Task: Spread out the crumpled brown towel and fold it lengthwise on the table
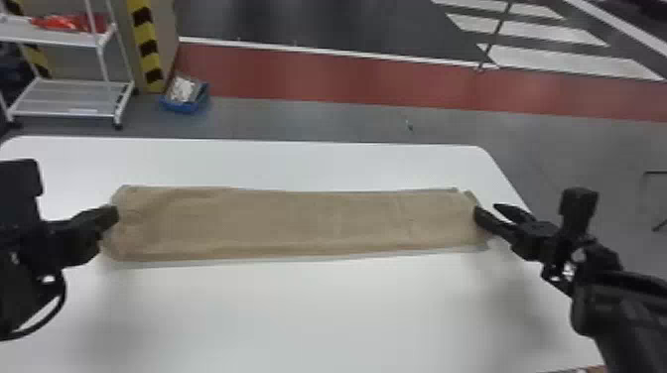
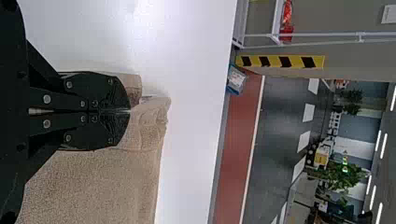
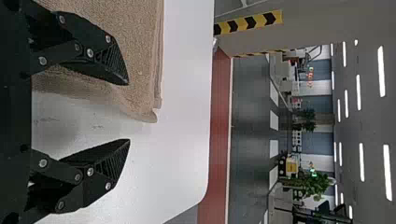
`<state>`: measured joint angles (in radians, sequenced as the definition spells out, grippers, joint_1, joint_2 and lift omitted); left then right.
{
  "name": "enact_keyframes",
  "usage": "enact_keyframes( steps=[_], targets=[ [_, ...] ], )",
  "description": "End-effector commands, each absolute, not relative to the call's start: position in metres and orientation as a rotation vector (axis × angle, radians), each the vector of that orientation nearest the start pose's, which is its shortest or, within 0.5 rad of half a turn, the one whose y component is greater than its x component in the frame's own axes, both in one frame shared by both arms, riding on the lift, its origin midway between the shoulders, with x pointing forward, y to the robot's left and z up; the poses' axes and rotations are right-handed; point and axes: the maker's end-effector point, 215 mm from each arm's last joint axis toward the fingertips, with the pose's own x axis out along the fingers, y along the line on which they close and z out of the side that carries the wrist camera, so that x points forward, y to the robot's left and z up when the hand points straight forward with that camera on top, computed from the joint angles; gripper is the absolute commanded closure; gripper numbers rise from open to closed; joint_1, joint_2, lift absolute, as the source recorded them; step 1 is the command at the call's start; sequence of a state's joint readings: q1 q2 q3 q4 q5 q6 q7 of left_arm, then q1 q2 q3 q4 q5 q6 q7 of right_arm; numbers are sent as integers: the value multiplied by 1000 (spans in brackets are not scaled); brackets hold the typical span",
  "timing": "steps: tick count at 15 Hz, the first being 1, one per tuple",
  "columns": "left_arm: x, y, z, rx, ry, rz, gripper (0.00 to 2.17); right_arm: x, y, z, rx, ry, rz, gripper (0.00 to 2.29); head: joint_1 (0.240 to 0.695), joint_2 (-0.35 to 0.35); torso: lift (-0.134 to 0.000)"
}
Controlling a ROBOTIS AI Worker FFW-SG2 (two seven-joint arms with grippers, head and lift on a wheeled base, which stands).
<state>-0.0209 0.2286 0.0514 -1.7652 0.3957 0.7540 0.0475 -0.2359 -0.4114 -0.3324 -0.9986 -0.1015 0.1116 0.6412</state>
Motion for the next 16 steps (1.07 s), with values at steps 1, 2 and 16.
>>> enact_keyframes(
  steps=[1,2,16],
  targets=[
    [562,285,-425,-131,531,-28,1352,576,-491,-450,11,390,161,1099,695,-199,-124],
    [562,286,-425,-132,530,-27,1352,575,-491,-454,30,412,167,1467,695,-197,-124],
    [534,320,-404,-439,424,-102,1352,612,-484,-410,15,364,186,1710,695,-173,-124]
  ],
)
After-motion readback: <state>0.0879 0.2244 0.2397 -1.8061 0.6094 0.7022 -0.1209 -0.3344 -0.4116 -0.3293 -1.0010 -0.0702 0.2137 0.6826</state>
